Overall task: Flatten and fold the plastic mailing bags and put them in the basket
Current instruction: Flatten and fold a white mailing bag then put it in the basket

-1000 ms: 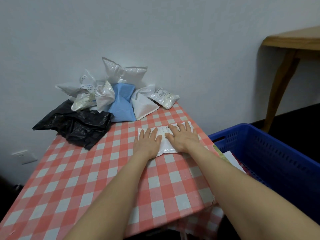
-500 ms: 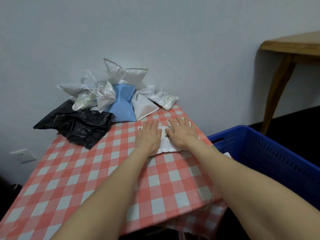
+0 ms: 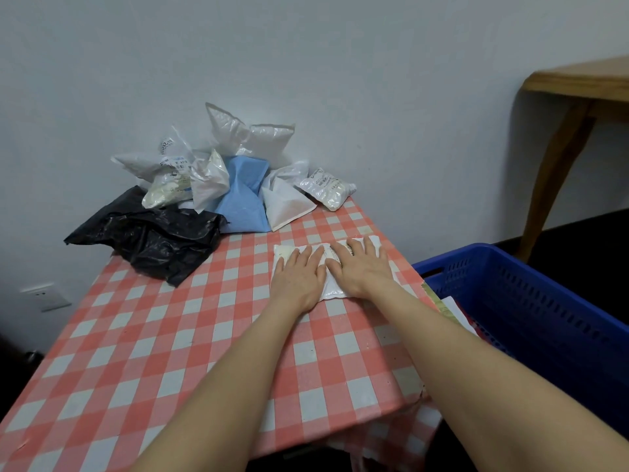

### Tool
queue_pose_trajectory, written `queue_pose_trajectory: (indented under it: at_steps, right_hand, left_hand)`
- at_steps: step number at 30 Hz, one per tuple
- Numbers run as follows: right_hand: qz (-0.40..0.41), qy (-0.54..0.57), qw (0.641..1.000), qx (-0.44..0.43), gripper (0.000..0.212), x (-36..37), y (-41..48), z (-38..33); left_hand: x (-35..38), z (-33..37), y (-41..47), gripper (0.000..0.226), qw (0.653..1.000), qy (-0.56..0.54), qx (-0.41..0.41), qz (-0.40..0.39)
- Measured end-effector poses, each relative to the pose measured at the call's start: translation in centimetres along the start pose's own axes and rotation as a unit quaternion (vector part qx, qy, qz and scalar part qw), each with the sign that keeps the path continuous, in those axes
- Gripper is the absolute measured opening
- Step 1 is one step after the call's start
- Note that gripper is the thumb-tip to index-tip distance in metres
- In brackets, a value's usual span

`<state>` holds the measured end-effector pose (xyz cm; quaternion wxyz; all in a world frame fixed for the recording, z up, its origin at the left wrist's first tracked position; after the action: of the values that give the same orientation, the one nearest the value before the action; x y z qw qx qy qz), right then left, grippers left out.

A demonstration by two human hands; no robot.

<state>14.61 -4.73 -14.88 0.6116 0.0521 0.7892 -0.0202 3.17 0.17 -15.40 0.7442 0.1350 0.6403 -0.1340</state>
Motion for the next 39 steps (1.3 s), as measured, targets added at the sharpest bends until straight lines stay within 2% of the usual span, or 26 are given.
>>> queue_pose_trajectory:
  at_steps: [15, 17, 19, 21, 23, 26, 28, 29, 31, 33, 35, 37, 39]
  right_hand:
    - [-0.017, 0.002, 1.000, 0.001, 0.057, -0.1, 0.1, 0.1]
    - [-0.027, 0.038, 0.999, -0.007, 0.059, -0.4, -0.1, 0.1]
    - [0.005, 0.104, 0.995, -0.012, 0.064, -1.5, -0.3, 0.5]
    - [0.093, 0.191, 0.976, 0.043, 0.064, -3.3, -0.8, 2.0]
    - [0.150, 0.208, 0.957, 0.138, 0.058, -4.4, -1.8, 4.4]
    - [0.083, 0.168, 0.959, 0.212, 0.060, -4.1, -3.1, 6.5]
    - [0.036, 0.193, 0.960, 0.202, 0.067, -3.5, -3.1, 6.9]
    - [0.034, 0.221, 0.957, 0.187, 0.063, -3.2, -2.8, 6.9]
    - [0.076, 0.323, 0.929, 0.166, 0.046, -3.3, -2.1, 6.8]
    - [0.125, 0.427, 0.883, 0.149, 0.035, -4.0, -1.6, 6.4]
    - [0.130, 0.487, 0.856, 0.113, 0.031, -5.1, -1.4, 5.4]
    - [0.138, 0.514, 0.843, 0.083, 0.029, -5.9, -0.9, 4.5]
    - [0.194, 0.536, 0.819, 0.069, 0.029, -6.8, -0.7, 3.9]
  left_hand:
    - [-0.2, 0.2, 0.2, 0.052, 0.999, 0.024, -0.006, -0.032]
    - [-0.3, 0.2, 0.0, 0.052, 0.998, 0.025, -0.009, -0.052]
    - [-0.7, 0.3, 0.0, 0.052, 0.998, 0.020, -0.016, -0.060]
    - [-1.3, 0.3, 0.0, 0.052, 0.999, 0.014, -0.022, -0.047]
    - [-1.6, 0.2, -0.1, 0.053, 0.999, 0.015, -0.031, -0.029]
    - [-1.5, 0.1, -0.6, 0.054, 0.998, 0.015, -0.046, -0.034]
    - [-1.6, 0.2, -0.7, 0.055, 0.997, 0.015, -0.053, -0.044]
    - [-1.6, 0.2, -0.7, 0.055, 0.997, 0.015, -0.056, -0.050]
    - [-2.1, 0.3, -0.6, 0.058, 0.997, 0.005, -0.060, -0.046]
    - [-3.7, 0.1, -0.5, 0.062, 0.997, -0.033, -0.067, 0.011]
    - [-5.6, -0.3, -0.1, 0.066, 0.991, -0.091, -0.081, 0.053]
    - [-6.5, -0.7, 0.4, 0.070, 0.981, -0.167, -0.102, 0.016]
    - [-6.4, -1.0, 0.5, 0.063, 0.947, -0.293, -0.123, -0.050]
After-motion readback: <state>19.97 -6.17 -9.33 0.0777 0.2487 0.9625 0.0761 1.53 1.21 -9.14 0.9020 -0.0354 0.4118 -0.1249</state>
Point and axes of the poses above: each hand's wrist, its own y-axis towards the middle knuckle, its own x-axis out of the palm, z = x × y, the point moved 6 cm from there along y, towards the middle knuckle, and after that the axes turned 14 degrees about -x, right-handed, at the moved point
